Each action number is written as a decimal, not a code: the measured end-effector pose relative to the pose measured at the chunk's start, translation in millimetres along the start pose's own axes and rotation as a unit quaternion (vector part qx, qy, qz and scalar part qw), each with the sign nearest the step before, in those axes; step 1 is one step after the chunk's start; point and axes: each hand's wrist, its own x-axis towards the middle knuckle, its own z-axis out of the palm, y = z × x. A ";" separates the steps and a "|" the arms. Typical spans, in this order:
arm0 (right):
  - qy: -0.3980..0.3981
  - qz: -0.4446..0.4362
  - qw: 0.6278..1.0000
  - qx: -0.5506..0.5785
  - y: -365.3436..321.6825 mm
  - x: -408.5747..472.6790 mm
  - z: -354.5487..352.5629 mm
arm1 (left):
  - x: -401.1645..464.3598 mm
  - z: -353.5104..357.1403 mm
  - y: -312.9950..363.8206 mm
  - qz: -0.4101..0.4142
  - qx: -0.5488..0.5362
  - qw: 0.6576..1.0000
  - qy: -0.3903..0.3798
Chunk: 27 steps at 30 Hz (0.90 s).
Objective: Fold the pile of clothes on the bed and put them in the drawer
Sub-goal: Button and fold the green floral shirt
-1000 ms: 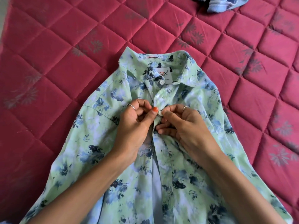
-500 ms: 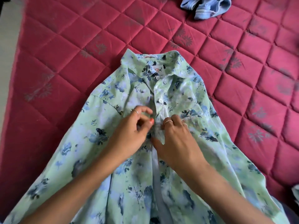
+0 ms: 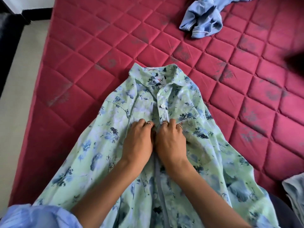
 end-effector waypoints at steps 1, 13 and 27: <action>0.011 0.007 0.999 0.047 4.0 1.1 -3.3 | -0.4 -0.4 0.7 -0.003 0.001 1.000 0.003; -0.106 0.088 0.805 0.578 52.8 3.4 -48.6 | -2.1 -46.0 36.5 0.036 -0.181 0.983 0.025; -0.216 0.165 0.679 0.682 71.2 7.7 -57.7 | 4.3 -39.1 31.2 -0.060 -0.353 0.931 -0.066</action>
